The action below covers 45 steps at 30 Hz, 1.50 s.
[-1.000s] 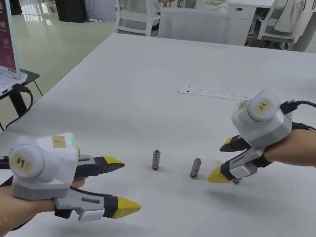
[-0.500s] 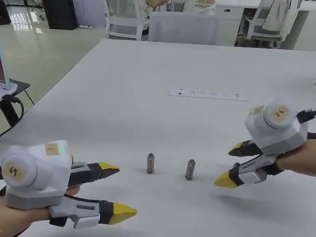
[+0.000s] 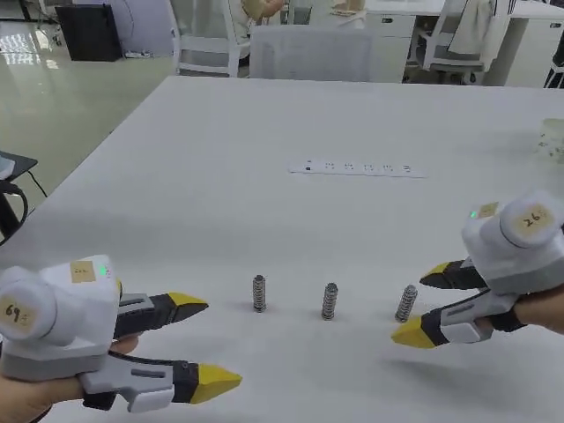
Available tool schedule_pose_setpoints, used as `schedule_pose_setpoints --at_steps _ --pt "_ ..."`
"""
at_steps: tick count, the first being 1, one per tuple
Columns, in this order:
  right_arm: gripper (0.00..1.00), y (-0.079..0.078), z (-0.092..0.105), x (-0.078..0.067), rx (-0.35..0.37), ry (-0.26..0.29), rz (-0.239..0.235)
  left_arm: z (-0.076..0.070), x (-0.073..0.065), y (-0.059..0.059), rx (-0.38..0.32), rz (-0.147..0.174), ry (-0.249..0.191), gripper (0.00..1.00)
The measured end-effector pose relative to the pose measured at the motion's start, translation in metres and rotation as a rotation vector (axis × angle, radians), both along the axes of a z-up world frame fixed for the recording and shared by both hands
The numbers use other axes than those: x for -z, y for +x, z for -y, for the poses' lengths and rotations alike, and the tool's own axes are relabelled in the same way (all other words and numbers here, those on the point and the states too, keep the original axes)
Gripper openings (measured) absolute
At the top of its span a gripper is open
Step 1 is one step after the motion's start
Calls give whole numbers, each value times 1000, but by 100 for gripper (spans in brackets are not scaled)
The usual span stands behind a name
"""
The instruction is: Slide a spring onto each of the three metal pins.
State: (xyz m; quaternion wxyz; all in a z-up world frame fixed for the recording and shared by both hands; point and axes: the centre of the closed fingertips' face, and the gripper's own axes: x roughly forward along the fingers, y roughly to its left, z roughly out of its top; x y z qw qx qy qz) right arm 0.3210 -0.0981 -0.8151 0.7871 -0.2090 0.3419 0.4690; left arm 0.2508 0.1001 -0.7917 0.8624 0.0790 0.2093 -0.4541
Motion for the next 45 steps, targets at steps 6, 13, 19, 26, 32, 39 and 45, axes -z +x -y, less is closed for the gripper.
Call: schedule_pose_setpoints --at_steps 6,13,19,26,32,39,45 --pt "61 -11 5 0 26 39 13 0 -3 -2 -6 3 -12 57" --pt "61 -22 9 -2 51 69 20 -1 -4 -4 -18 1 -22 58" --pt "61 -34 8 -6 53 133 46 1 -7 -9 -22 2 -33 58" --pt "62 -47 13 -4 58 160 60 -2 -5 -10 -37 -2 -42 59" --pt "63 -52 15 -10 73 194 85 -3 -4 -13 -54 -2 -51 60" --pt "64 -58 13 -13 81 224 102 -8 -2 -14 -84 -1 -62 62" --pt "66 -62 14 -15 91 240 118 -8 0 -14 -101 -1 -66 64"
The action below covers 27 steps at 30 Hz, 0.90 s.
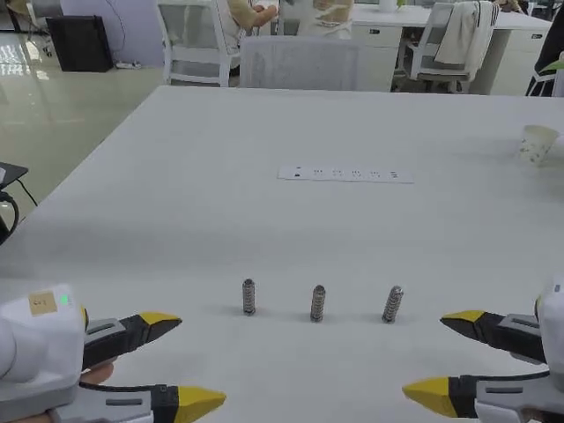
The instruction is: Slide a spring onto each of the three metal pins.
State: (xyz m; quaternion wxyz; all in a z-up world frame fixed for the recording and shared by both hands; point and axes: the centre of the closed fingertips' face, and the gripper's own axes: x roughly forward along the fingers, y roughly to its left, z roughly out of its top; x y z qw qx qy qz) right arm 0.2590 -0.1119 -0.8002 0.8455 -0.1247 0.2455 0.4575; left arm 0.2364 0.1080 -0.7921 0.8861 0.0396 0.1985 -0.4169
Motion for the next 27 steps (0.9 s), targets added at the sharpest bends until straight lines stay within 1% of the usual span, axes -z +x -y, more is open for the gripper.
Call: schedule_pose_setpoints --at_steps 11,16,18,22,27 --pt "71 -4 1 -1 14 15 26 -4 4 1 -28 -7 -5 69" --pt "73 -4 -1 -1 14 20 31 -7 5 2 -44 -10 -7 71" --pt "74 -4 -3 -2 13 31 34 -7 5 2 -48 -11 -8 73" --pt "75 -3 -4 -3 7 30 41 -8 5 2 -56 -11 -9 75" --pt "77 -2 -5 -6 11 40 48 -8 7 2 -61 -15 -4 78"
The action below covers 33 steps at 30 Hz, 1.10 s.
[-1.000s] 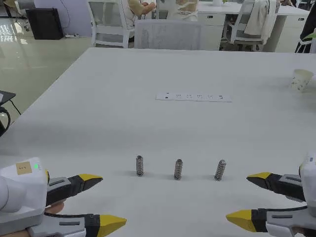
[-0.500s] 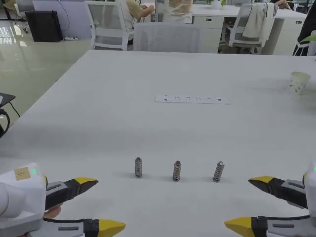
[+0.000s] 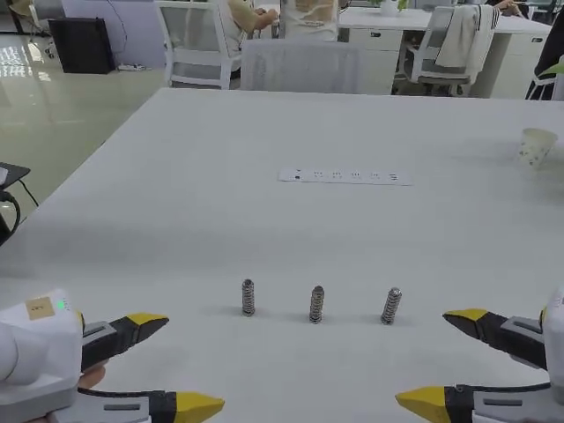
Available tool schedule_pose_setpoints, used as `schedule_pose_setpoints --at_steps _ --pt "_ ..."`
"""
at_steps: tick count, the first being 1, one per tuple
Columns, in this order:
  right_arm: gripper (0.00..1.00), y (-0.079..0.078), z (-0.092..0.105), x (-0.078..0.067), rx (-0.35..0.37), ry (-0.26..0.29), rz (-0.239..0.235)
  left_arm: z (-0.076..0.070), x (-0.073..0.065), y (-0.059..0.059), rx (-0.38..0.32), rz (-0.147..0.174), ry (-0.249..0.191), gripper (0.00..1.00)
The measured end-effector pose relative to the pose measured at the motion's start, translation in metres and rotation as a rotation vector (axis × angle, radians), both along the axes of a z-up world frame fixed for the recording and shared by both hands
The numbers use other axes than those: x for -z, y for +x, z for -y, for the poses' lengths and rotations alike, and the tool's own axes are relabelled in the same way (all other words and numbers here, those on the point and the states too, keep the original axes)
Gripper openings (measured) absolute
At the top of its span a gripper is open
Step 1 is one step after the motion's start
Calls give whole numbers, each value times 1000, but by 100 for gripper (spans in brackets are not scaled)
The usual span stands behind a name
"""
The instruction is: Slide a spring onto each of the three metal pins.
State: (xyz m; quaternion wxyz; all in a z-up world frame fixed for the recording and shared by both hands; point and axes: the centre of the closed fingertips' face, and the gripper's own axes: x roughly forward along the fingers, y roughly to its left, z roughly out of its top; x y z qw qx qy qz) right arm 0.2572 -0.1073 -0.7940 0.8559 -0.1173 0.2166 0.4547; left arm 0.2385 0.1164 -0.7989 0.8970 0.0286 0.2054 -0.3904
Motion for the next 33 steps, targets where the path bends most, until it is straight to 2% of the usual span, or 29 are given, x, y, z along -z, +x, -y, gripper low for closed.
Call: schedule_pose_setpoints --at_steps 12,33 --pt "79 0 1 0 8 6 1 1 0 2 -5 -5 -1 81" --pt "80 -1 3 4 20 9 -8 2 -2 3 -18 -12 -21 82"
